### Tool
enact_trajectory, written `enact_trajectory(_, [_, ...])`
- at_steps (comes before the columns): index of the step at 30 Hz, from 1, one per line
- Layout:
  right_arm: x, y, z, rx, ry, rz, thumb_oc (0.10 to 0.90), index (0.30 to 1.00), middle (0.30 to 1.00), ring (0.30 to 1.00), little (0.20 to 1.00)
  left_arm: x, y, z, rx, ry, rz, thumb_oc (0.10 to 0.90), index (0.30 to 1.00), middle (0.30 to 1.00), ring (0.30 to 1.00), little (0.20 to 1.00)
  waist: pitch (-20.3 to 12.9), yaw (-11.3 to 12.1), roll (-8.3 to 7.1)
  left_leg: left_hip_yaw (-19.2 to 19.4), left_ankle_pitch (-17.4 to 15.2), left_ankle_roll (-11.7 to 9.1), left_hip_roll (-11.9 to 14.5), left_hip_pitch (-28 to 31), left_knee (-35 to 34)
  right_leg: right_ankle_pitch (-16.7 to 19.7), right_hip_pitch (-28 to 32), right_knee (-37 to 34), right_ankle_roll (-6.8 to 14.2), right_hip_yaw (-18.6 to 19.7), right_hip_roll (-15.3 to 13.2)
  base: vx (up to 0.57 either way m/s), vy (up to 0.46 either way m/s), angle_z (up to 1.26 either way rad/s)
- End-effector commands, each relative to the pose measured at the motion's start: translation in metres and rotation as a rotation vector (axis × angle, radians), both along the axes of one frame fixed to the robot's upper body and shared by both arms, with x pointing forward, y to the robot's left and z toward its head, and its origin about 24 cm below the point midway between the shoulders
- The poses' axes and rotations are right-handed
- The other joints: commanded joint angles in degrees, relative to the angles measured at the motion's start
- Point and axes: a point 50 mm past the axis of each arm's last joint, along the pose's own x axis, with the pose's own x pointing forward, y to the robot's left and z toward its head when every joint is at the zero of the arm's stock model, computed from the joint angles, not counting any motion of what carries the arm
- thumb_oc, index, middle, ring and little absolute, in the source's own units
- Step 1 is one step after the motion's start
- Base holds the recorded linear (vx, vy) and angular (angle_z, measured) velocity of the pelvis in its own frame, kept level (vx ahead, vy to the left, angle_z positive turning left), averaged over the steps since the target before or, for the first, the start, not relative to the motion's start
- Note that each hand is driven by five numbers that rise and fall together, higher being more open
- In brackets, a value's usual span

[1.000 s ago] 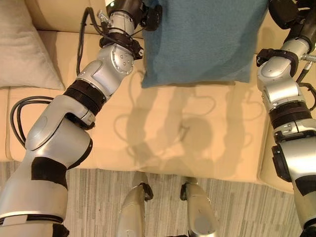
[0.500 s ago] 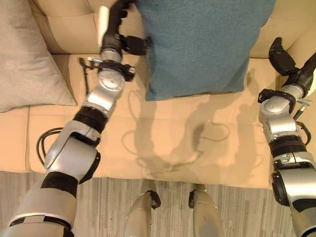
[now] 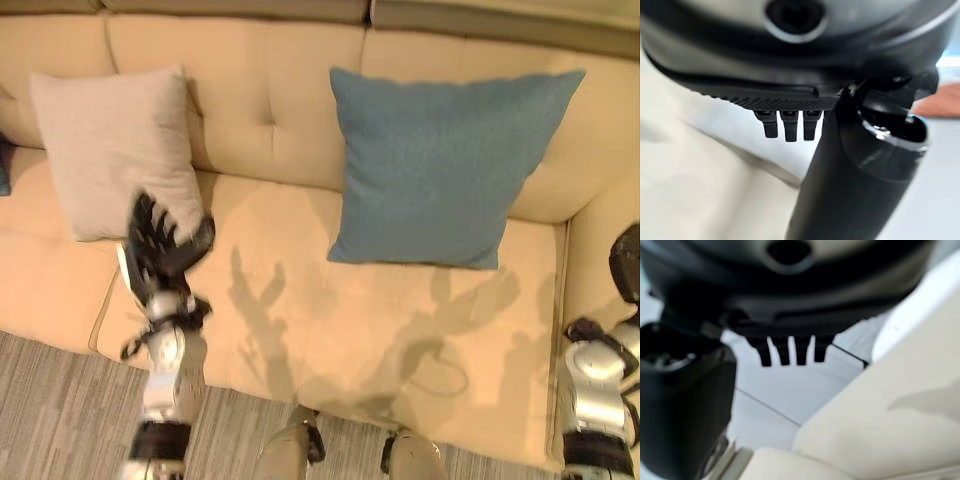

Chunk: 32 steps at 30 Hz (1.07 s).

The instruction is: Pick up all the scattered cushions and arrange them neatly on the sofa.

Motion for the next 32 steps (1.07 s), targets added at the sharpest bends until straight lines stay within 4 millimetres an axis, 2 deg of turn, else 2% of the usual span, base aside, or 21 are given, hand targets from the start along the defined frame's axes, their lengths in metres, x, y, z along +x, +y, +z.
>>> enact_trajectory(1, [-0.038,-0.012,-0.041,0.038,0.194,0.076,0.800,0.900,0.900,0.900,0.900,-0.042,0.013,-0.045,0.098,0.215,-0.044,0.800,0.900,0.900,0.900,0.900,-12.69,2.56,-1.53,1.78,-10.27,-4.48,3.94,10.61,0.67,-7.53,2.74,0.80,-0.34,-0.12,3.35,-0.05,-0.021,0.00])
enact_trajectory(2, [-0.045,-0.008,-0.059,0.120,0.239,0.094,0.800,0.900,0.900,0.900,0.900,-0.056,0.013,-0.065,0.084,0.315,-0.062,0.800,0.900,0.900,0.900,0.900,-13.00,2.99,-2.00,1.52,-10.23,-4.67,4.20,11.00,0.67,-7.80,3.41,1.02,-0.48,-0.62,3.60,-0.06,-0.032,0.08])
enact_trajectory(4, [-0.062,-0.008,-0.080,0.199,0.299,0.077,0.800,0.900,0.900,0.900,0.900,-0.081,0.013,-0.095,0.065,0.490,-0.058,0.800,0.900,0.900,0.900,0.900,-13.54,3.54,-2.87,0.79,-10.22,-4.99,4.54,11.44,0.67,-8.28,4.73,1.19,-0.72,-1.88,4.00,-0.05,-0.026,0.21])
enact_trajectory(5, [-0.074,-0.005,-0.100,0.262,0.370,0.052,0.800,0.900,0.900,0.900,0.900,-0.099,0.012,-0.115,0.066,0.617,-0.060,0.800,0.900,0.900,0.900,0.900,-13.76,4.13,-3.52,0.36,-10.43,-5.20,4.71,11.84,0.67,-8.70,5.78,1.09,-0.91,-2.58,4.33,-0.05,-0.013,0.31])
enact_trajectory(9, [-0.106,0.010,-0.147,0.415,0.558,0.032,0.800,0.900,0.900,0.900,0.900,-0.146,0.006,-0.155,0.030,0.914,-0.062,0.800,0.900,0.900,0.900,0.900,-14.29,5.09,-5.18,-0.98,-10.35,-5.44,4.85,11.90,0.67,-8.93,6.88,0.93,-1.19,-4.06,4.59,-0.06,0.009,0.44])
enact_trajectory(10, [-0.125,0.025,-0.173,0.540,0.664,0.038,0.800,0.900,0.900,0.900,0.900,-0.170,0.006,-0.167,-0.013,1.039,-0.047,0.800,0.900,0.900,0.900,0.900,-14.57,5.58,-5.97,-1.29,-10.50,-5.41,4.66,11.97,0.67,-8.79,7.30,0.79,-1.17,-4.38,4.57,-0.06,0.027,0.43])
enact_trajectory(11, [-0.124,0.025,-0.173,0.540,0.662,0.039,0.800,0.900,0.900,0.900,0.900,-0.169,0.007,-0.167,-0.013,1.037,-0.047,0.800,0.900,0.900,0.900,0.900,-14.65,5.47,-6.00,-1.38,-10.35,-5.34,4.58,11.72,0.67,-8.67,7.12,0.75,-1.15,-4.48,4.51,-0.06,0.031,0.38])
enact_trajectory(13, [-0.148,0.040,-0.195,0.678,0.743,-0.004,0.800,0.900,0.900,0.900,0.900,-0.192,0.008,-0.175,-0.039,1.147,-0.037,0.800,0.900,0.900,0.900,0.900,-14.81,5.95,-6.40,-1.41,-10.72,-5.39,4.45,11.90,0.67,-8.49,7.15,0.64,-1.06,-4.54,4.48,-0.04,0.030,0.03])
enact_trajectory(15, [-0.175,0.051,-0.211,0.833,0.774,-0.106,0.800,0.900,0.900,0.900,0.900,-0.226,0.009,-0.180,-0.072,1.295,-0.039,0.800,0.900,0.900,0.900,0.900,-15.58,6.31,-6.54,-1.42,-10.92,-5.38,4.33,11.60,0.67,-8.10,6.65,0.36,-0.79,-4.40,4.15,-0.05,0.057,0.07])
enact_trajectory(16, [-0.175,0.051,-0.211,0.833,0.773,-0.106,0.800,0.900,0.900,0.900,0.900,-0.226,0.009,-0.180,-0.072,1.295,-0.040,0.800,0.900,0.900,0.900,0.900,-15.70,6.22,-6.57,-1.50,-10.76,-5.31,4.25,11.34,0.67,-7.98,6.43,0.36,-0.77,-4.49,4.08,-0.03,0.051,0.14])
enact_trajectory(17, [-0.179,0.053,-0.213,0.859,0.777,-0.111,0.800,0.900,0.900,0.900,0.900,-0.235,0.009,-0.181,-0.067,1.336,-0.047,0.800,0.900,0.900,0.900,0.900,-15.82,6.37,-6.57,-1.41,-10.95,-5.32,4.26,11.47,0.67,-7.90,6.48,0.36,-0.71,-4.41,3.96,-0.02,0.023,0.04])
enact_trajectory(21, [-0.176,0.050,-0.212,0.874,0.773,-0.112,0.800,0.900,0.900,0.900,0.900,-0.236,0.011,-0.180,-0.042,1.344,-0.066,0.800,0.900,0.900,0.900,0.900,-16.12,6.57,-6.58,-1.75,-11.09,-4.99,3.70,11.25,0.67,-7.31,6.30,0.36,-0.33,-4.41,3.56,-0.01,0.051,-0.01])
enact_trajectory(24, [-0.180,0.044,-0.212,0.905,0.767,-0.160,0.800,0.900,0.900,0.900,0.900,-0.228,0.014,-0.179,-0.015,1.324,-0.080,0.800,0.900,0.900,0.900,0.900,-15.97,6.81,-6.54,-2.05,-11.24,-4.80,3.46,11.40,0.67,-7.00,6.52,0.36,-0.15,-4.52,3.27,-0.02,0.042,0.11])
enact_trajectory(26, [-0.183,0.040,-0.211,0.934,0.754,-0.197,0.800,0.900,0.900,0.900,0.900,-0.211,0.014,-0.178,0.008,1.270,-0.105,0.800,0.900,0.900,0.900,0.900,-16.08,6.87,-6.54,-2.22,-11.62,-4.84,3.28,11.57,0.67,-7.00,6.73,0.37,0.02,-4.63,3.10,-0.01,0.036,0.06])
enact_trajectory(28, [-0.183,0.037,-0.209,0.899,0.741,-0.197,0.800,0.900,0.900,0.900,0.900,-0.210,0.016,-0.177,-0.002,1.267,-0.091,0.800,0.900,0.900,0.900,0.900,-16.08,6.92,-6.45,-2.43,-11.55,-4.83,3.23,11.43,0.67,-7.02,6.68,0.36,-0.01,-4.62,3.11,0.00,0.007,0.02])
enact_trajectory(30, [-0.182,0.052,-0.216,0.946,0.770,-0.176,0.800,0.900,0.900,0.900,0.900,-0.202,0.007,-0.179,-0.025,1.240,-0.113,0.800,0.900,0.900,0.900,0.900,-16.12,6.72,-6.41,-2.44,-11.61,-4.58,3.09,11.30,0.67,-6.72,6.37,0.41,0.14,-4.45,2.83,0.00,0.017,-0.01])
enact_trajectory(32, [-0.180,0.054,-0.217,0.949,0.771,-0.178,0.800,0.900,0.900,0.900,0.900,-0.199,0.006,-0.179,-0.023,1.237,-0.123,0.800,0.900,0.900,0.900,0.900,-16.15,6.58,-6.36,-2.39,-11.66,-4.53,3.06,11.32,0.67,-6.68,6.33,0.43,0.17,-4.34,2.77,-0.01,0.021,-0.07])
